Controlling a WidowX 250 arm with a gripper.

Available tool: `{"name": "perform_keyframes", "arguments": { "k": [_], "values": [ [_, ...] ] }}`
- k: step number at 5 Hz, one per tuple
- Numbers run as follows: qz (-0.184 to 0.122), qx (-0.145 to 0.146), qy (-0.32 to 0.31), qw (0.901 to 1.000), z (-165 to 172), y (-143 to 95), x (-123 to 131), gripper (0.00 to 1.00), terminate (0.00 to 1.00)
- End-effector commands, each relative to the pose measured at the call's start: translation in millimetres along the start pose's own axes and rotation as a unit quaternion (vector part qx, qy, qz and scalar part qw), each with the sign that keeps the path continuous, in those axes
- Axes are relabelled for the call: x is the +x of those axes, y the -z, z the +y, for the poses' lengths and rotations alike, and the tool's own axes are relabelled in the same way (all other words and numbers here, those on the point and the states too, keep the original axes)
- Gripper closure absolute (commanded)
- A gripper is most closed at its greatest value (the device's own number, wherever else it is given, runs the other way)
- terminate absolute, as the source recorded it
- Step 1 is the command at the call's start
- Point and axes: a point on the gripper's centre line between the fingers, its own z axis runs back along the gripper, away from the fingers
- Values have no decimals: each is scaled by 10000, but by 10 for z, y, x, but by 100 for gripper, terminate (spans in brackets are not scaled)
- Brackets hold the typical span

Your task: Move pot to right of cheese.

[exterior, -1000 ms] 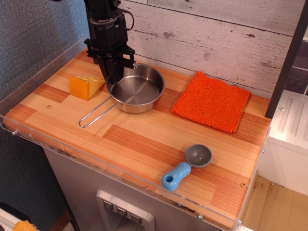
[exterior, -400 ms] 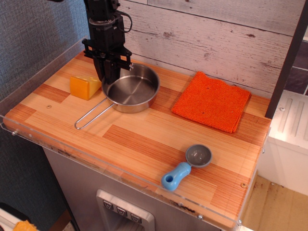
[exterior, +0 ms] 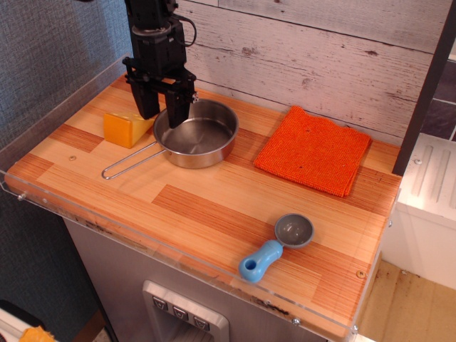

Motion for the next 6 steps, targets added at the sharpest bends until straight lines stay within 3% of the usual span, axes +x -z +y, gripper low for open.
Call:
{"name": "perform_keyframes", "arguments": {
  "k": [1, 3, 4, 6],
  "values": [
    [-427, 95, -376, 9983, -227, -579, -71, 0, 0],
    [-455, 130, -212, 9987, -442, -662, -118, 0, 0],
    [-562, 309, -32, 9979, -480, -687, -123, 0, 0],
    [-690, 380, -25, 9969, -472, -704, -144, 0, 0]
  ]
}}
